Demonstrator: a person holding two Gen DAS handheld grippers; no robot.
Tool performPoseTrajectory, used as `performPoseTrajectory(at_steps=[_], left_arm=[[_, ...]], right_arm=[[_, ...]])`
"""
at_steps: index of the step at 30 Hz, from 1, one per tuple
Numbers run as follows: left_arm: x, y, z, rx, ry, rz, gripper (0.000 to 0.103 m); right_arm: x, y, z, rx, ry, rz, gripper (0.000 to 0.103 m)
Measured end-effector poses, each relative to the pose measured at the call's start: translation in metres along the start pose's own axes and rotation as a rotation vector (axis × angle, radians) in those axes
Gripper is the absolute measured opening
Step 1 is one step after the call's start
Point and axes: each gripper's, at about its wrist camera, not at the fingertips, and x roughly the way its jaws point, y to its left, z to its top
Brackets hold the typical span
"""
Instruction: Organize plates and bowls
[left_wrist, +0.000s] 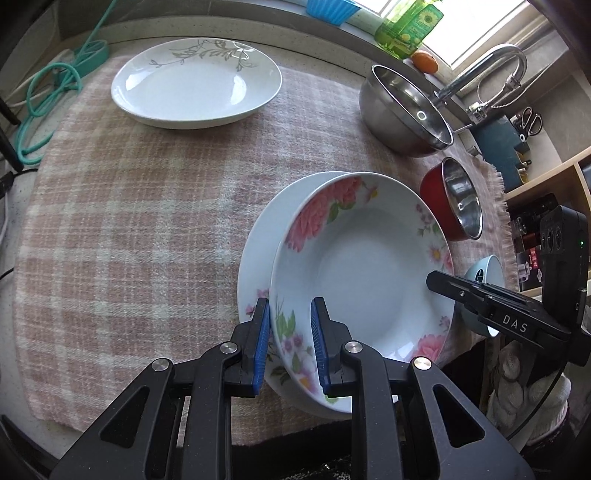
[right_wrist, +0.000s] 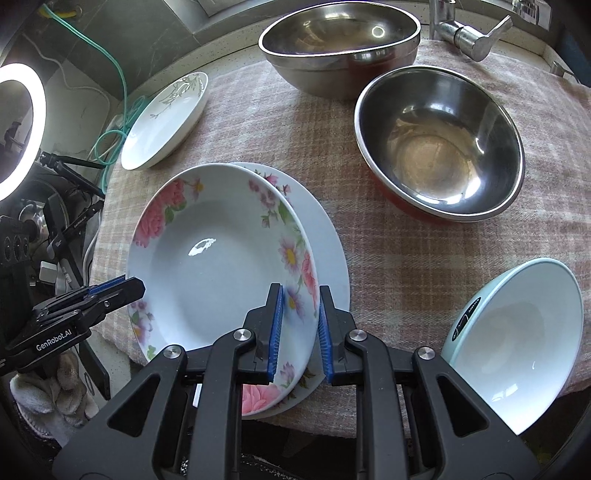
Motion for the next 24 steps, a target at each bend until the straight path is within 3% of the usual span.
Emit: performPoseTrajectory(at_steps=[19,24], left_arm=[[0.002,0.0,0.0,-0.002,0.001,0.026,0.02],[0.003,-0.001,0.0,-0.001,-0.001,0.027,0.02]], right_arm=[[0.005,0.029,0.001,-0.165,-0.004,-0.179,0.023],[0.005,0.031,0.0,-0.174,-0.007,-0.189,0.026]])
